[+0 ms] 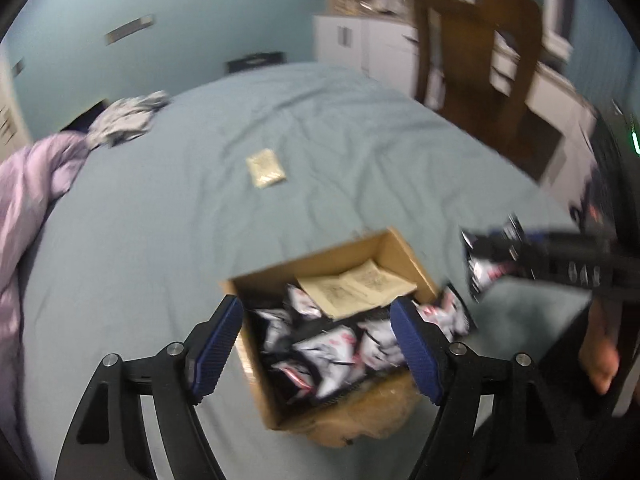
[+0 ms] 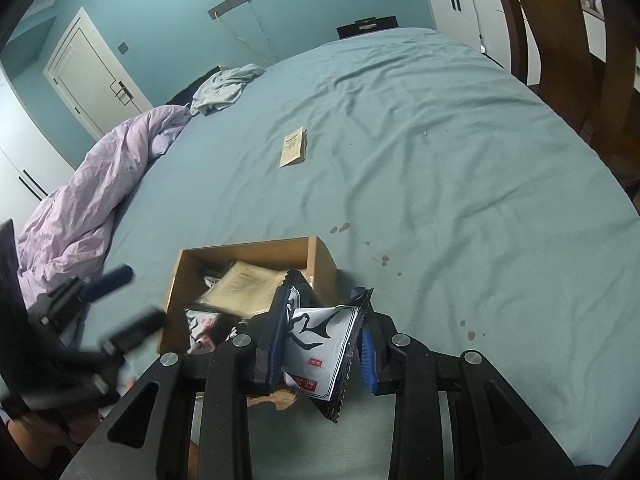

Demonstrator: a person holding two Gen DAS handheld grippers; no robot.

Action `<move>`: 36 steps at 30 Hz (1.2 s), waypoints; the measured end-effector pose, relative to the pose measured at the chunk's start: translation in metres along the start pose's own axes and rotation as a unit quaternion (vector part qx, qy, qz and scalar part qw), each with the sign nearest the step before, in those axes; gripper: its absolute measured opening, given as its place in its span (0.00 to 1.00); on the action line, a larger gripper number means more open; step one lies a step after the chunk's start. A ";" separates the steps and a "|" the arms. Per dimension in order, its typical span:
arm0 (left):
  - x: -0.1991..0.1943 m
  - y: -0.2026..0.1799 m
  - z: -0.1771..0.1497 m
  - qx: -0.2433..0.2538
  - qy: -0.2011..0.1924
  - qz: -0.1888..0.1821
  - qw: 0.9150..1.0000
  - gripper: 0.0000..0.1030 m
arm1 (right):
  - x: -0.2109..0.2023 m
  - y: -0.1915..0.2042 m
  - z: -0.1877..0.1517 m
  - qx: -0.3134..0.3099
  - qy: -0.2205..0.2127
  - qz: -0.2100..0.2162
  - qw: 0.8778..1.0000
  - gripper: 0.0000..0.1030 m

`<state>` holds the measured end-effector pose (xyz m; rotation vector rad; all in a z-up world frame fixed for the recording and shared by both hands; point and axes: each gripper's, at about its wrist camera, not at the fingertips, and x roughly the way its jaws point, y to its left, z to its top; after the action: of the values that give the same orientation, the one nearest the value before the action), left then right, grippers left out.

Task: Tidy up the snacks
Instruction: 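Lower the white packet into the box and open the right gripper, then move the left gripper to the remaining tan sachet and grasp it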

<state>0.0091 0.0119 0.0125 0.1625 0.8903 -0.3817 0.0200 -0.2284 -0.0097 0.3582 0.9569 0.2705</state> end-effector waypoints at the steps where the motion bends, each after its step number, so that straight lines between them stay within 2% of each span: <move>1: -0.001 0.008 0.001 -0.016 -0.005 0.014 1.000 0.75 | 0.001 0.000 -0.001 -0.001 0.001 0.001 1.000 0.28; 6: -0.001 0.035 0.004 -0.055 -0.011 0.099 0.993 0.75 | 0.009 0.014 -0.002 -0.028 0.013 0.000 1.000 0.28; 8: 0.001 0.044 0.004 -0.071 -0.005 0.111 0.991 0.75 | 0.013 0.025 0.001 -0.046 0.022 0.003 0.999 0.28; 11: 0.005 0.055 0.003 -0.089 0.007 0.115 0.989 0.75 | 0.024 0.039 0.008 -0.049 0.041 0.007 0.998 0.28; 15: 0.007 0.064 0.004 -0.106 0.009 0.101 0.989 0.75 | 0.039 0.056 0.020 -0.065 0.061 0.005 0.996 0.28; 21: 0.004 0.059 0.004 -0.098 -0.001 0.095 0.991 0.75 | 0.060 0.076 0.030 -0.064 0.100 -0.033 0.992 0.30; 24: 0.005 0.058 0.004 -0.098 0.002 0.095 0.991 0.75 | 0.069 0.077 0.031 -0.039 0.124 -0.012 0.992 0.38; 26: 0.007 0.058 0.004 -0.096 0.006 0.096 0.991 0.75 | 0.067 0.070 0.032 -0.016 0.121 -0.007 0.992 0.59; 28: 0.007 0.057 0.005 -0.094 0.006 0.097 0.991 0.75 | 0.059 0.063 0.035 -0.003 0.107 -0.017 0.994 0.68; 32: 0.008 0.054 0.004 -0.084 0.007 0.103 0.991 0.75 | 0.033 0.050 0.040 -0.005 0.072 -0.030 0.997 0.68; 36: 0.009 0.049 0.003 -0.071 0.010 0.109 0.991 0.75 | 0.013 0.031 0.038 0.002 0.054 -0.037 0.998 0.70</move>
<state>0.0358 0.0540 0.0064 0.1316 0.9057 -0.1134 0.0571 -0.2015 0.0135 0.3127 1.0745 0.2226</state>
